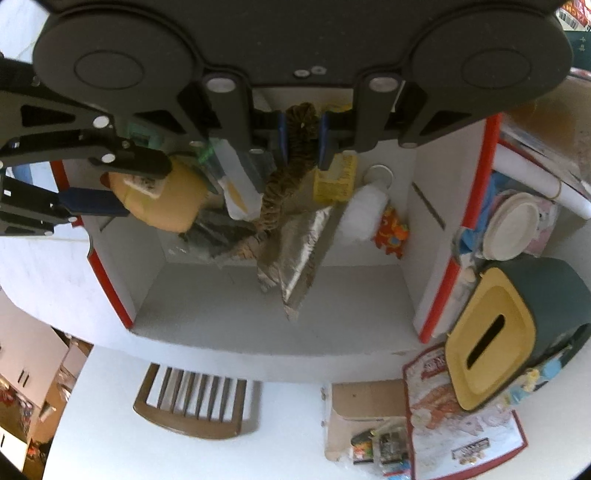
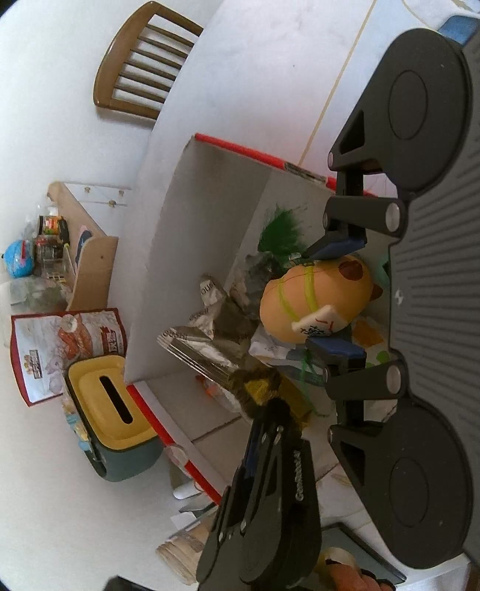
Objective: Organize objects
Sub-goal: 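Open both tools to drop the plush and rope into the box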
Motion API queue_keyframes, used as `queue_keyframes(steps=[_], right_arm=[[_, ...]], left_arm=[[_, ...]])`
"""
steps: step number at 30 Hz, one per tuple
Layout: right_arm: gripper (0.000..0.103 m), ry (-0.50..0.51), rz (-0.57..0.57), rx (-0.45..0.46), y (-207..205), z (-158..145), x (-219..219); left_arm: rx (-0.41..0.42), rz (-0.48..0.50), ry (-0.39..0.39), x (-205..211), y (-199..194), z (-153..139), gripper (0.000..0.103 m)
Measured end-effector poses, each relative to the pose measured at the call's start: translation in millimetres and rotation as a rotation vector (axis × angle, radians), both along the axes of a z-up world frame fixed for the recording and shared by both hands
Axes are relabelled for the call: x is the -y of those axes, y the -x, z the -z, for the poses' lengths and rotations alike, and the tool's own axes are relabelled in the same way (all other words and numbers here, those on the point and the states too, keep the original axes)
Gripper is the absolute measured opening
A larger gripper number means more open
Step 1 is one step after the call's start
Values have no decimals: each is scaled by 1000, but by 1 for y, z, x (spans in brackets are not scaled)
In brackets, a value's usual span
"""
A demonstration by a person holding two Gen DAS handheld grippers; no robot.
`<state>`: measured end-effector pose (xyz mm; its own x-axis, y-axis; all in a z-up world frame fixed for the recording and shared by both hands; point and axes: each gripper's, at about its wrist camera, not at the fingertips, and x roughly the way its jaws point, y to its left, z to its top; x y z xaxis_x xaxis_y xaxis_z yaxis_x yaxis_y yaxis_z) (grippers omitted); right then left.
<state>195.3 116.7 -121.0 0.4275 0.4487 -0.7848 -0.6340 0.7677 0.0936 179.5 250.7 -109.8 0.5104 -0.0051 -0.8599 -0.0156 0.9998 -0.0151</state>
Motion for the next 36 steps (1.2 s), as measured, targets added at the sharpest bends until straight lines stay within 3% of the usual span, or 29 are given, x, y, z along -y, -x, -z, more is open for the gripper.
queue_keyframes(steps=[8,14,18,25,36], right_arm=[[47,11,-20,-12,4,3,-3],[49,-2,-22,-31,6,1,1],[55,-21,-31,-45,11,-1,4],[60,-66,-9,-37,19,-15,20],[66,-194,24,32,38,-59,57]], left_arm=[[-73,52,-9,7,-6,12,15],[-148,46,10,5,-10,23,26],[-151,22,35,-1,-6,27,32],[-93,21,49,-2,7,12,55],[48,7,51,6,34,-31,72]])
